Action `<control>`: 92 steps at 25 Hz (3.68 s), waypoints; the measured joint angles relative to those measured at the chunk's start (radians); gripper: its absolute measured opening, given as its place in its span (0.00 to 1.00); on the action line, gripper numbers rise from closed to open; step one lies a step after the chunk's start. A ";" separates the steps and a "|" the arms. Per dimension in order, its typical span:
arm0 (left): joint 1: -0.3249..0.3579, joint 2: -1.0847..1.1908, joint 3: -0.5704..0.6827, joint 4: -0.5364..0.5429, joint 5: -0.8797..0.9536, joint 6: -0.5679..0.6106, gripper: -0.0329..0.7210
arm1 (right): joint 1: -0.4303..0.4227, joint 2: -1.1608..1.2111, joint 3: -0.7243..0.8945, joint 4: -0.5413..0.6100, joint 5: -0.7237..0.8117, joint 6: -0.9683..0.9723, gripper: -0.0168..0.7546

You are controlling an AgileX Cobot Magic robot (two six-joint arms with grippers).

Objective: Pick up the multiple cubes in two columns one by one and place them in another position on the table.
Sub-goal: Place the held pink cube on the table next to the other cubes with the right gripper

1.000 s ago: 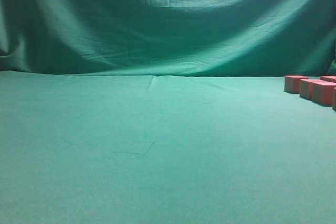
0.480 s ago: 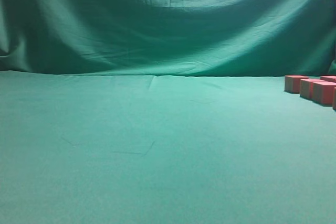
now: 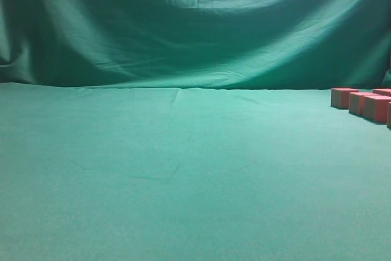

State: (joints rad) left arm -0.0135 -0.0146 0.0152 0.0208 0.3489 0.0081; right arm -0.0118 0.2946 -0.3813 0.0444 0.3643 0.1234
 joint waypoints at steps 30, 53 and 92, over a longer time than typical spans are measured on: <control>0.000 0.000 0.000 0.000 0.000 0.000 0.04 | 0.162 0.968 -0.397 0.006 0.438 -0.233 0.08; 0.000 0.000 0.000 0.000 0.000 0.000 0.04 | 0.162 1.338 -0.423 -0.007 0.216 -0.230 0.67; 0.000 0.000 0.000 0.000 0.000 0.000 0.04 | 0.471 1.670 -1.238 0.030 0.723 -0.505 0.37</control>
State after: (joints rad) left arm -0.0135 -0.0146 0.0152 0.0208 0.3489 0.0081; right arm 0.4596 1.9643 -1.6189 0.0740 1.0876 -0.3815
